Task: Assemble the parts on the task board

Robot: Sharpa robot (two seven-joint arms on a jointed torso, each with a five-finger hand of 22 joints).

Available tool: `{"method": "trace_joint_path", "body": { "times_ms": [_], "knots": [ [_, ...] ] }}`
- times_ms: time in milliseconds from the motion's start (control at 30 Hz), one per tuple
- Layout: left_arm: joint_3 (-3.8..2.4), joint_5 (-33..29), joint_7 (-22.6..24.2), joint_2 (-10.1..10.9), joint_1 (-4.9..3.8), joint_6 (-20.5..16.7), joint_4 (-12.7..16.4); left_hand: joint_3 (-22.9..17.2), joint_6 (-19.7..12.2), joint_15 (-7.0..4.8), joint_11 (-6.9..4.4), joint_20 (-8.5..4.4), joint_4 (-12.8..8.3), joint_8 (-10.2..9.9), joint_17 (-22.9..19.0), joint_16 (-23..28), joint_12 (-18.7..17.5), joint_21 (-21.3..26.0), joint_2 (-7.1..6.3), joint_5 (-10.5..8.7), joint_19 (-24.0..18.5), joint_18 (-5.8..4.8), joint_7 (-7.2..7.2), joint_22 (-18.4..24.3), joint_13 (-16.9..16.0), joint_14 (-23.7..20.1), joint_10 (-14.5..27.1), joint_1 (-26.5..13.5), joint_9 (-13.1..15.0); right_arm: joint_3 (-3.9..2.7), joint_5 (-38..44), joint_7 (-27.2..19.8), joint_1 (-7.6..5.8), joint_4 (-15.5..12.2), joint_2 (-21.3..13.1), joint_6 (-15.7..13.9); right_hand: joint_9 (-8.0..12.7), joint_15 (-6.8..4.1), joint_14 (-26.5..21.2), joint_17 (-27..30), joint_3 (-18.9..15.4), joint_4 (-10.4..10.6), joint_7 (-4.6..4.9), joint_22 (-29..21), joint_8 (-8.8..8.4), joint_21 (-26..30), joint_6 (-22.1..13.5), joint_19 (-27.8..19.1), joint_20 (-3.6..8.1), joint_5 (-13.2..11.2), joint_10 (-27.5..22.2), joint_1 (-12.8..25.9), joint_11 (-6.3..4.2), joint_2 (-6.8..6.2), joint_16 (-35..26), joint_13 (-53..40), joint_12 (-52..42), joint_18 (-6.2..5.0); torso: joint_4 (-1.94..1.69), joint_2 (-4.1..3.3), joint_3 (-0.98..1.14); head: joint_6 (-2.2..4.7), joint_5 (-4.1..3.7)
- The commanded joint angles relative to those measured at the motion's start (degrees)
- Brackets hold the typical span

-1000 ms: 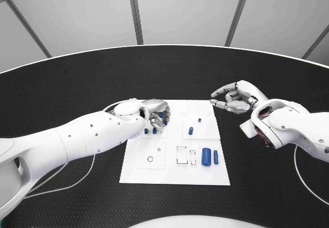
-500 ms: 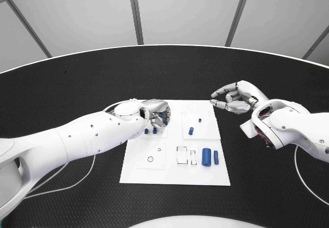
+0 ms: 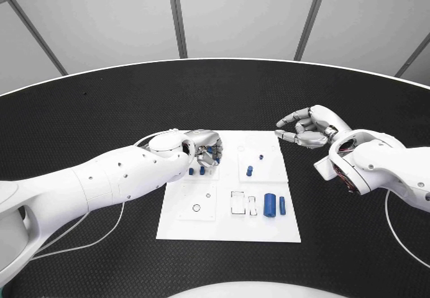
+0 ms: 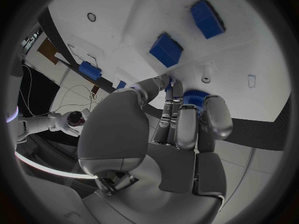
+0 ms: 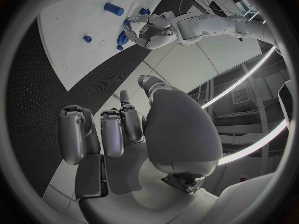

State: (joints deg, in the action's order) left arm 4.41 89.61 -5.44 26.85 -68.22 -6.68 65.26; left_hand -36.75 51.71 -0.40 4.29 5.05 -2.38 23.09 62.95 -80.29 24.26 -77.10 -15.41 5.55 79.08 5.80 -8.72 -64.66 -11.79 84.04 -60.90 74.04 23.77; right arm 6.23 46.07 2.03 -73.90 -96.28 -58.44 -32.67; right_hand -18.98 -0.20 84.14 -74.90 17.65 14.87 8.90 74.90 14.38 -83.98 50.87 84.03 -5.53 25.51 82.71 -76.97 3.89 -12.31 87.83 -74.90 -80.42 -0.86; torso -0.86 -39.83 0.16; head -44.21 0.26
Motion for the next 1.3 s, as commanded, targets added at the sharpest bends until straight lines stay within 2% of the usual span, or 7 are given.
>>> {"method": "trace_joint_path", "body": {
  "times_ms": [33,433,900,1067,1300],
  "knots": [
    [0.0,-0.1,0.0,0.0,0.0,-0.1,0.0,0.6,-0.6,0.59,0.47,0.24,0.0,-0.5,-0.1,-0.4,-1.1,0.2,-0.71,-0.33,-0.2,-0.52,-0.07,0.1,1.3,0.2,0.1,0.0,-0.1,0.0,0.0,0.0,0.0,0.0,0.0,0.0,0.1,-0.38,4.7,-9.9,0.4,0.1,-0.17,10.2,0.3,0.0,0.4,3.1,0.24,0.4,0.2,-0.4,-0.16,-0.14,-0.3,-6.1,-0.1,-0.79,0.01,0.01,0.01,-0.02,-0.01],
    [0.0,-0.1,-0.1,0.0,0.0,0.0,0.2,1.9,-2.1,1.07,1.02,0.66,-0.1,-2.2,-0.2,-0.5,-2.5,0.4,-0.93,-0.26,-0.4,-0.46,-0.53,0.5,1.4,0.1,1.1,-0.1,-0.2,0.0,0.0,0.0,0.0,-0.1,-0.1,0.0,0.1,-0.38,4.7,-9.9,0.4,0.1,-0.17,10.2,0.3,0.0,0.4,3.1,0.24,0.4,0.2,-0.4,-0.16,-0.14,-0.3,-6.1,-0.1,-0.79,0.0,-0.03,0.0,-0.1,-0.07],
    [0.0,-0.1,0.0,0.0,-0.01,-0.1,0.4,1.9,-2.0,1.11,1.02,0.72,-0.2,-2.3,-0.3,-0.5,-2.7,0.5,-0.63,-0.18,-0.4,-0.43,-0.52,0.5,1.4,0.1,1.1,0.2,-0.2,0.0,0.0,0.0,0.0,-0.2,-0.1,0.0,0.1,-0.4,4.7,-10.0,0.4,0.1,-0.18,10.2,0.32,0.0,0.4,3.1,0.26,0.4,0.2,-0.5,-0.18,-0.18,-0.3,-6.1,-0.1,-0.78,-0.01,-0.02,0.02,-0.08,-0.16],
    [0.0,-0.2,-0.1,-0.1,-0.01,0.2,0.4,1.7,-1.6,1.12,1.01,0.76,-0.1,-2.4,-0.2,-0.6,-2.9,0.4,-0.29,-0.14,-0.4,-0.45,-0.5,0.4,1.4,0.1,1.1,0.5,-0.1,0.0,0.0,0.0,0.0,-0.2,-0.1,0.0,0.1,-0.4,4.7,-10.0,0.4,0.1,-0.18,10.2,0.32,0.0,0.4,3.1,0.26,0.4,0.2,-0.5,-0.18,-0.18,-0.3,-6.1,-0.1,-0.78,0.02,-0.05,0.03,-0.15,-0.2],
    [0.0,-0.2,-0.2,-0.1,-0.01,0.9,0.3,0.6,0.2,0.78,0.56,0.6,-0.1,-2.5,-0.4,-0.7,-3.5,0.3,0.92,-0.12,-0.3,-0.46,-0.02,0.3,1.4,0.0,-0.6,1.3,0.1,0.0,0.0,0.0,0.0,-0.3,-0.1,0.0,0.1,-0.4,4.7,-10.0,0.4,0.1,-0.18,10.2,0.32,0.0,0.4,3.1,0.26,0.4,0.2,-0.5,-0.18,-0.18,-0.3,-6.1,-0.1,-0.78,0.05,-0.02,0.05,-0.2,-0.2]
  ]
}}
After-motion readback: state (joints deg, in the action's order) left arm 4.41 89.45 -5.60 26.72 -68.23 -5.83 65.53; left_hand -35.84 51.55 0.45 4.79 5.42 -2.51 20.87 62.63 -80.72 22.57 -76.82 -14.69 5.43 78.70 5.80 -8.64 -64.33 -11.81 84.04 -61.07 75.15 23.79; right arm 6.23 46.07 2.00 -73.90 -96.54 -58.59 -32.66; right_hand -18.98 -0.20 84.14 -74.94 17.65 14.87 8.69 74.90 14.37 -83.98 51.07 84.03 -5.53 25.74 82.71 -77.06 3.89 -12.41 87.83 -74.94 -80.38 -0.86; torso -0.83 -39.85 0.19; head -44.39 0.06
